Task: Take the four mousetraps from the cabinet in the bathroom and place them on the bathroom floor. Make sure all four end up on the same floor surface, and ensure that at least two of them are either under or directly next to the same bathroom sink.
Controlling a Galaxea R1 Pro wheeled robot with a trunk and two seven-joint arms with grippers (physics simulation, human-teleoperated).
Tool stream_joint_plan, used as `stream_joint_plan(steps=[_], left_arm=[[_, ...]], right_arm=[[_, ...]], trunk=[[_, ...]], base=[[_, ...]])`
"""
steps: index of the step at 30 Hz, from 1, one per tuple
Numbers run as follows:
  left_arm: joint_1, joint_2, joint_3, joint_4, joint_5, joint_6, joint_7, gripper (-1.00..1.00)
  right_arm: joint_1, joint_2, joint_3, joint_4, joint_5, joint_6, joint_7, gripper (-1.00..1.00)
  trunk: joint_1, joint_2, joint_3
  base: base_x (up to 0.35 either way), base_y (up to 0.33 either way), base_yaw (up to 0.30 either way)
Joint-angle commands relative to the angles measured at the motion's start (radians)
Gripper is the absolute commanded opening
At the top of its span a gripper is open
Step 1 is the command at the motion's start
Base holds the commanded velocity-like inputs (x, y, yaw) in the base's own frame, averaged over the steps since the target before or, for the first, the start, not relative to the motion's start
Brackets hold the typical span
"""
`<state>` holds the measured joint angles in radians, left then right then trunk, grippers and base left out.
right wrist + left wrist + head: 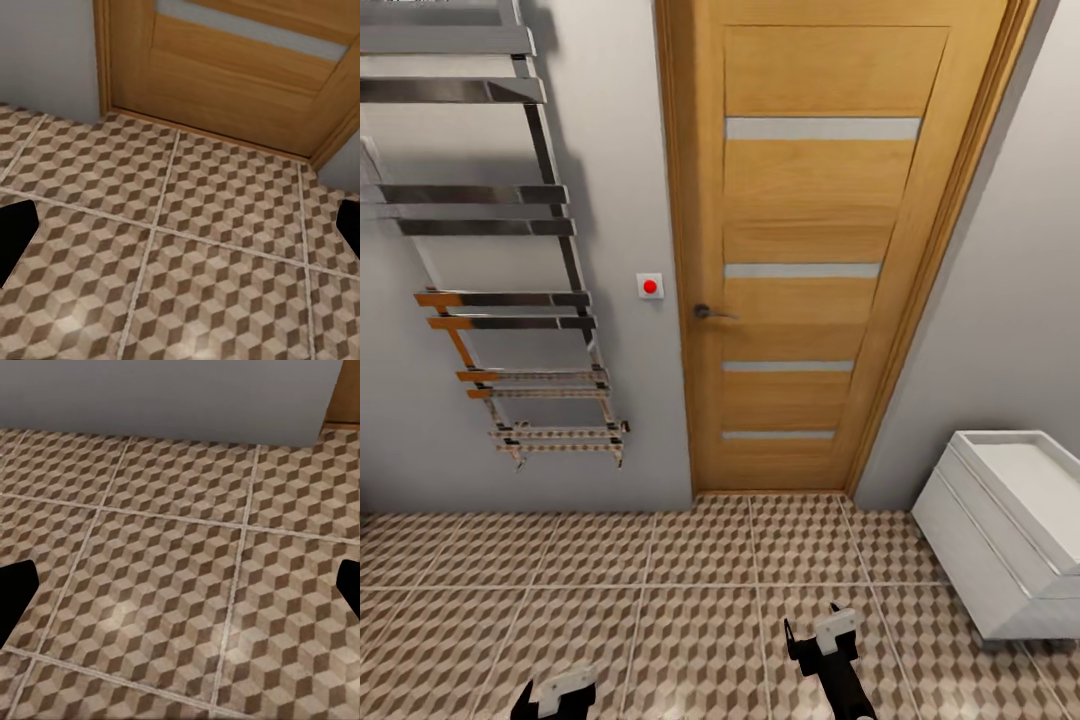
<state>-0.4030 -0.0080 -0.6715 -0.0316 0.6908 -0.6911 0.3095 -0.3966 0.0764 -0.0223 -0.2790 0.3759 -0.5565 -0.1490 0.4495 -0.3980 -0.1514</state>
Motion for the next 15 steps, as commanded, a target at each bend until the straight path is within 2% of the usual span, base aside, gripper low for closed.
stream_joint_plan(steps=[1,15], left_arm=[[-0.001,-0.001,-0.008,0.001,0.000,-0.001,0.010,1.00],[-0.001,-0.001,-0.008,0.001,0.000,-0.001,0.010,1.00]], right_arm=[[-0.001,0.000,-0.002,0.000,0.011,-0.002,-0.008,1.00],[-0.001,0.000,-0.002,0.001,0.011,-0.002,-0.008,1.00]], trunk=[[0.001,-0.002,-0.003],[0.001,-0.002,-0.010]], base=[[0.000,0.000,0.248],[0.000,0.000,0.248]])
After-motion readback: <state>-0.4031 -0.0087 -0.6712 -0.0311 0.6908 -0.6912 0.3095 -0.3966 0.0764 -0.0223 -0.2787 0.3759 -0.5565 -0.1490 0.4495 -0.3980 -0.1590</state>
